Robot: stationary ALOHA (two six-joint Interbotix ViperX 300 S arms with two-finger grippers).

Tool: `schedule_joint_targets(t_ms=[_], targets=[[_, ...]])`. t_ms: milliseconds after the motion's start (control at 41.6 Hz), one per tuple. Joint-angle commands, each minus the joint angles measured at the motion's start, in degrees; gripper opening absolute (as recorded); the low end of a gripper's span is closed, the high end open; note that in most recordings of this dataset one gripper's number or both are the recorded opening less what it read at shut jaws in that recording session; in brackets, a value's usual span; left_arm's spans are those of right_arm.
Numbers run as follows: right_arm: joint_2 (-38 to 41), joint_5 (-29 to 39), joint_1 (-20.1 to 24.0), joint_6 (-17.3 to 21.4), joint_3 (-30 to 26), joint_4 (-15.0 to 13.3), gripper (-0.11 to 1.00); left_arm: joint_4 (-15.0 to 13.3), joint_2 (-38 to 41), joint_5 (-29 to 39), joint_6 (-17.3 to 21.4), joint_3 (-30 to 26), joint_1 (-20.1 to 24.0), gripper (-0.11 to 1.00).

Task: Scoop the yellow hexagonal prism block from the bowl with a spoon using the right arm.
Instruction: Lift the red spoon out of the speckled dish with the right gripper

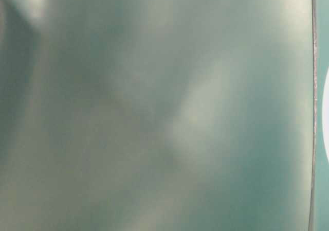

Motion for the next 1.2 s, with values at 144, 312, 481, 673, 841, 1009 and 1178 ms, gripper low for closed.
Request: schedule_joint_targets(t_ms=[144, 312, 481, 673, 841, 1009, 1178], targets=[[-0.6, -1.0, 0.2, -0.8, -0.4, 0.1, 0.42, 0.2, 0.5, -0.4, 0.0, -1.1, 0.2, -0.01], [-0.6, -1.1, 0.2, -0.8, -0.6, 0.1, 0.35, 0.1, 0.5, -0.4, 0.0, -1.1, 0.2, -0.01], [-1.1, -1.1, 0.3, -0.8, -0.7, 0.1, 0.24, 0.1, 0.5, -0.4, 0.0, -1.1, 0.2, -0.01], [-4.1, -0.8, 0.2, -0.9, -0.6, 0.1, 0.24, 0.1, 0.5, -0.4, -0.1, -1.1, 0.2, -0.01], [-9.2, 0.6, 0.0, -1.1, -0.2, 0.1, 0.24, 0.1, 0.5, -0.4, -0.1, -1.1, 0.3, -0.01], [-16.3, 6.1, -1.8, -2.5, 0.0, 0.1, 0.24, 0.1, 0.6, -0.4, -0.2, -1.1, 0.2, -0.01], [-25.7, 16.6, -5.4, -6.6, -1.2, 0.1, 0.24, 0.2, 0.5, -0.4, -0.3, -1.1, 0.2, -0.01]])
